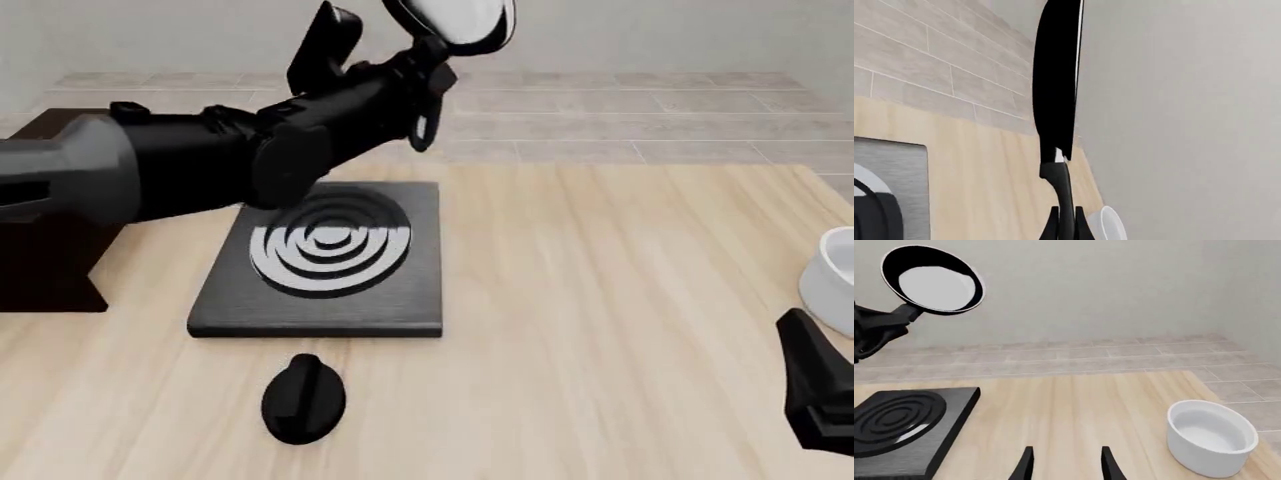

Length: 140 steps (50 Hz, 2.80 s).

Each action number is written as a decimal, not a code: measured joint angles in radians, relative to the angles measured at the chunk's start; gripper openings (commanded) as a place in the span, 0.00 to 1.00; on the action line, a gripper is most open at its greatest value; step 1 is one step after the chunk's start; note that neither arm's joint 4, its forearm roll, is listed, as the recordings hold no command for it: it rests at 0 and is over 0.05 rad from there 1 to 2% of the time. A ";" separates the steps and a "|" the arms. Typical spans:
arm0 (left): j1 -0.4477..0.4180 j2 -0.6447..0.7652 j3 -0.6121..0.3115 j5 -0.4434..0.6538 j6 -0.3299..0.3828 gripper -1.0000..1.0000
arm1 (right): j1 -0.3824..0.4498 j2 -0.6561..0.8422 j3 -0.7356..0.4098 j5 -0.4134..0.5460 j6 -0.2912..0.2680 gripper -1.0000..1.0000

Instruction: Put the frying pan on top of the cabinet.

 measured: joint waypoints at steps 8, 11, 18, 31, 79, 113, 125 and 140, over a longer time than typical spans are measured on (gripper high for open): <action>0.100 -0.140 0.086 0.021 -0.019 0.00 | 0.006 -0.001 0.000 0.001 -0.005 1.00; 0.156 -0.202 0.126 0.032 -0.035 0.00 | 0.009 -0.001 0.000 0.001 -0.006 1.00; 0.268 -0.323 0.209 0.049 -0.079 0.00 | 0.013 -0.001 0.000 0.000 -0.007 1.00; 0.465 -0.506 0.317 0.078 -0.145 0.00 | 0.016 -0.002 0.000 -0.002 -0.006 1.00; 0.733 -0.728 0.530 0.090 -0.393 0.00 | 0.022 -0.002 0.000 -0.005 -0.005 1.00; 0.763 -0.706 0.630 0.013 -0.482 0.00 | 0.024 -0.002 0.000 -0.003 -0.008 1.00; 0.779 -0.682 0.654 -0.021 -0.503 0.00 | 0.024 -0.002 0.000 -0.002 -0.008 1.00; 0.798 -0.641 0.674 -0.062 -0.530 0.00 | 0.025 -0.002 0.000 -0.001 -0.009 1.00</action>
